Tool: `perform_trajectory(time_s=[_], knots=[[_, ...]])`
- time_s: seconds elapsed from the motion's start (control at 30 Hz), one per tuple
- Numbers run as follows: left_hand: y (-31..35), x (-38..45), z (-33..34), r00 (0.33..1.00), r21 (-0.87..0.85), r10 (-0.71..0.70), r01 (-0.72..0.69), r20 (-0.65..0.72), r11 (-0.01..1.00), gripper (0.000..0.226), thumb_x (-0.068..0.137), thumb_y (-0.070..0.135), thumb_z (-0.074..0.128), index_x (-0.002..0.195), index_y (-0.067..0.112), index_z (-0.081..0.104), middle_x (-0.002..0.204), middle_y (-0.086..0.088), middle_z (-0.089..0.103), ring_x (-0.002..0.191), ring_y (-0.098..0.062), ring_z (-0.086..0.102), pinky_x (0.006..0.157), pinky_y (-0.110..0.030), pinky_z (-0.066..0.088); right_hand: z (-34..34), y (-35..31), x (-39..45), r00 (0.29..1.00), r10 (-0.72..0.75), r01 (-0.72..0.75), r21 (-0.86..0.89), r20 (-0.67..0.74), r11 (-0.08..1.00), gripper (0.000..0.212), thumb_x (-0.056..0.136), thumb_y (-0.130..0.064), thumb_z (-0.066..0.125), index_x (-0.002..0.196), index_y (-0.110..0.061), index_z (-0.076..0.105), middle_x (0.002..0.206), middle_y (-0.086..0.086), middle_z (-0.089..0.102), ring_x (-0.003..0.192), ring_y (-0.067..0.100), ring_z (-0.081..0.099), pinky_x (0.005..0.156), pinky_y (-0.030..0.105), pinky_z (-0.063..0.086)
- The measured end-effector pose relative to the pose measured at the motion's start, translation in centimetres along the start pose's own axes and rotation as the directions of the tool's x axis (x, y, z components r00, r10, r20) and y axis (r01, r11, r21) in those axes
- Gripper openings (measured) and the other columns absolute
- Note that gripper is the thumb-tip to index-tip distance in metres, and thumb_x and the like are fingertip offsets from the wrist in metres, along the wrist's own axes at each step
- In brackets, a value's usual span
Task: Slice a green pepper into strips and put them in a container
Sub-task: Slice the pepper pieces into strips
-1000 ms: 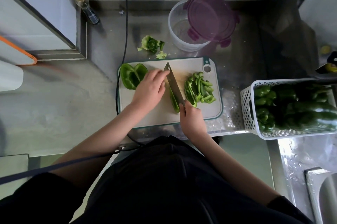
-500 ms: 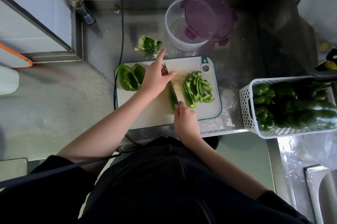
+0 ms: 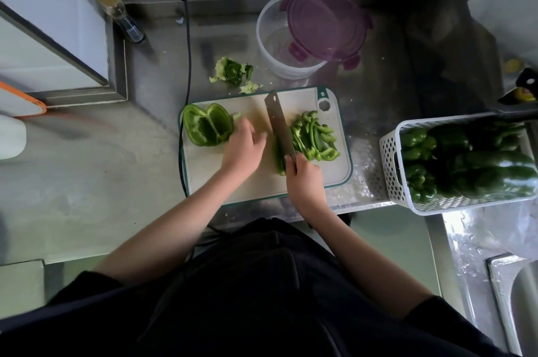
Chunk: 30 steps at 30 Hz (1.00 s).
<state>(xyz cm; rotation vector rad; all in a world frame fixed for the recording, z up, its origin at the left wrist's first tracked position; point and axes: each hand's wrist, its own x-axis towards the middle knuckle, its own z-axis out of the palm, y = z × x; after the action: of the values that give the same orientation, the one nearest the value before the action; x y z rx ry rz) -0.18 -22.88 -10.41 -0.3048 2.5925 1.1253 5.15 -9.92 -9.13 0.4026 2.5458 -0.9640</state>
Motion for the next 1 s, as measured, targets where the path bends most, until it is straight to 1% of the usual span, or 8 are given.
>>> perform_trajectory(time_s=[0.1, 0.2, 0.4, 0.6, 0.7, 0.77, 0.87, 1.0], knots=[[-0.8, -1.0, 1.6, 0.983, 0.302, -0.002, -0.055, 0.183, 0.952, 0.031, 0.094, 0.04, 0.049, 0.093, 0.008, 0.047, 0.098, -0.01, 0.051, 0.088, -0.028, 0.052, 0.069, -0.033, 0.04, -0.4, 0.2, 0.2, 1.0, -0.009, 0.009, -0.012, 0.012, 1.0, 0.027, 0.101, -0.028, 0.036, 0.082, -0.012, 0.045, 0.061, -0.001, 0.045, 0.054, 0.016, 0.044, 0.045, 0.025, 0.027], [-0.5, -0.9, 2.2, 0.98, 0.422, -0.021, -0.067, 0.2, 0.904, 0.04, 0.09, 0.042, 0.052, 0.11, 0.008, 0.053, 0.12, -0.013, 0.049, 0.11, -0.032, 0.048, 0.091, -0.041, 0.038, -0.5, 0.2, 0.5, 0.999, -0.016, 0.017, -0.019, 0.036, 1.0, 0.026, 0.101, -0.028, 0.036, 0.083, -0.012, 0.046, 0.062, 0.001, 0.048, 0.058, 0.022, 0.047, 0.051, 0.029, 0.03], [-0.1, -0.7, 2.6, 0.976, 0.295, -0.138, 0.084, 0.168, 0.952, 0.032, 0.082, 0.042, 0.064, 0.098, 0.015, 0.057, 0.12, -0.009, 0.048, 0.113, -0.031, 0.045, 0.094, -0.042, 0.035, -1.5, 0.6, 0.7, 1.0, -0.01, 0.012, -0.138, 0.016, 0.99, 0.026, 0.101, -0.028, 0.034, 0.083, -0.011, 0.043, 0.068, 0.007, 0.052, 0.063, 0.029, 0.052, 0.055, 0.032, 0.039], [-0.5, -0.4, 2.4, 0.969, 0.182, -0.159, 0.124, 0.191, 0.976, 0.027, 0.087, 0.042, 0.059, 0.095, 0.016, 0.06, 0.115, -0.006, 0.053, 0.111, -0.029, 0.049, 0.095, -0.04, 0.038, -2.6, 0.3, 1.0, 1.0, -0.016, 0.017, -0.073, 0.006, 0.997, 0.034, 0.101, -0.027, 0.038, 0.068, -0.02, 0.035, 0.06, 0.001, 0.045, 0.054, 0.018, 0.044, 0.048, 0.028, 0.029], [-1.2, 0.1, 1.8, 0.965, -0.071, -0.171, 0.188, 0.2, 0.98, 0.023, 0.095, 0.033, 0.05, 0.087, 0.013, 0.057, 0.084, -0.003, 0.059, 0.089, -0.031, 0.059, 0.08, -0.039, 0.048, -2.7, 0.0, -0.1, 0.999, -0.045, 0.045, -0.004, -0.001, 0.999, 0.036, 0.1, -0.025, 0.04, 0.065, -0.021, 0.033, 0.057, -0.001, 0.041, 0.05, 0.014, 0.037, 0.046, 0.025, 0.024], [-1.4, 0.2, 1.5, 0.968, -0.197, -0.184, 0.217, 0.172, 0.956, 0.021, 0.098, 0.024, 0.046, 0.085, 0.009, 0.054, 0.07, 0.0, 0.052, 0.074, -0.028, 0.054, 0.06, -0.031, 0.04, -2.5, -0.3, -0.6, 0.999, -0.033, 0.033, 0.021, 0.012, 0.999, 0.035, 0.1, -0.025, 0.039, 0.066, -0.018, 0.034, 0.058, 0.001, 0.042, 0.05, 0.016, 0.037, 0.046, 0.026, 0.025], [-1.2, -0.1, 1.0, 0.972, -0.223, -0.161, 0.197, 0.169, 0.955, 0.02, 0.098, 0.02, 0.047, 0.083, 0.008, 0.055, 0.065, 0.002, 0.049, 0.063, -0.017, 0.048, 0.052, -0.028, 0.03, -1.9, -0.9, -1.0, 1.0, 0.017, -0.017, 0.061, 0.004, 0.998, 0.033, 0.101, -0.026, 0.037, 0.069, -0.016, 0.036, 0.06, 0.003, 0.045, 0.051, 0.016, 0.039, 0.046, 0.026, 0.025], [-1.6, -1.2, 1.4, 0.966, -0.155, -0.128, 0.165, 0.224, 0.974, 0.017, 0.094, 0.019, 0.053, 0.084, 0.009, 0.062, 0.068, 0.002, 0.056, 0.062, -0.013, 0.049, 0.052, -0.025, 0.031, -1.2, -1.4, -1.3, 0.999, 0.045, -0.044, 0.069, -0.016, 0.997, 0.032, 0.102, -0.029, 0.034, 0.076, -0.012, 0.041, 0.064, 0.004, 0.049, 0.054, 0.018, 0.044, 0.046, 0.027, 0.027]])
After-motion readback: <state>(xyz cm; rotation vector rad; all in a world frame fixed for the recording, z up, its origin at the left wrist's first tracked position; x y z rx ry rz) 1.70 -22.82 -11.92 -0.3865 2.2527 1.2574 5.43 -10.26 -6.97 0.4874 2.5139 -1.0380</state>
